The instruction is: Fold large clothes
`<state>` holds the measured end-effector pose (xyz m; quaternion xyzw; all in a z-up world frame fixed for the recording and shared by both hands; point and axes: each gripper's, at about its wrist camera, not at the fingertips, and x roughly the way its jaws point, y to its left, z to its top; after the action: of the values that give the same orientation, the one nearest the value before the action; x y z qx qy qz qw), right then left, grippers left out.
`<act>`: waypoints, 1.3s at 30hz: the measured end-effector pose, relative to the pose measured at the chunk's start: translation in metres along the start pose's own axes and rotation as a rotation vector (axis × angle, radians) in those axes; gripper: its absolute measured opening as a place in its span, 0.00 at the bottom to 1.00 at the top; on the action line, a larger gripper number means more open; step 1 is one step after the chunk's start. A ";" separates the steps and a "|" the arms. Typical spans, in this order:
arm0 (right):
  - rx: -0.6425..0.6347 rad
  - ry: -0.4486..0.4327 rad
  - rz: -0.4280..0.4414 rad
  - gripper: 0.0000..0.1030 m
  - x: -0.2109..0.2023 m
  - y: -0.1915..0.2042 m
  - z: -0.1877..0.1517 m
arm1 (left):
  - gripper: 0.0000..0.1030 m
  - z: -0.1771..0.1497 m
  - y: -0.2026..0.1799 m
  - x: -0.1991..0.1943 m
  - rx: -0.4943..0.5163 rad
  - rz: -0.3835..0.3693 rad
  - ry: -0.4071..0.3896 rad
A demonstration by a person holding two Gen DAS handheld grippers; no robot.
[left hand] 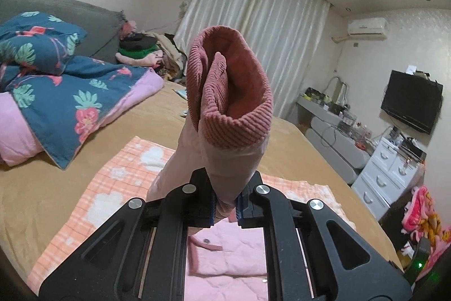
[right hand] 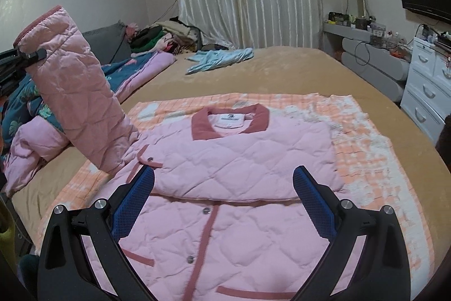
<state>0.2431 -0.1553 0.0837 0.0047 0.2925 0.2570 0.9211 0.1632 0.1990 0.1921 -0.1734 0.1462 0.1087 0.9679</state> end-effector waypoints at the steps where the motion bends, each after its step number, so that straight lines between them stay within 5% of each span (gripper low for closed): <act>1: 0.001 -0.004 -0.003 0.95 -0.001 -0.005 0.000 | 0.03 -0.001 -0.007 0.003 0.008 -0.004 0.006; 21: 0.030 -0.088 -0.048 0.95 -0.004 -0.074 0.027 | 0.03 -0.043 -0.101 0.066 0.125 -0.051 0.132; 39: 0.203 -0.017 -0.124 0.95 0.020 -0.161 0.005 | 0.03 -0.113 -0.168 0.129 0.244 -0.111 0.265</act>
<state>0.3356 -0.2847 0.0510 0.0820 0.3091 0.1683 0.9324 0.2996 0.0241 0.1000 -0.0754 0.2747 0.0128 0.9585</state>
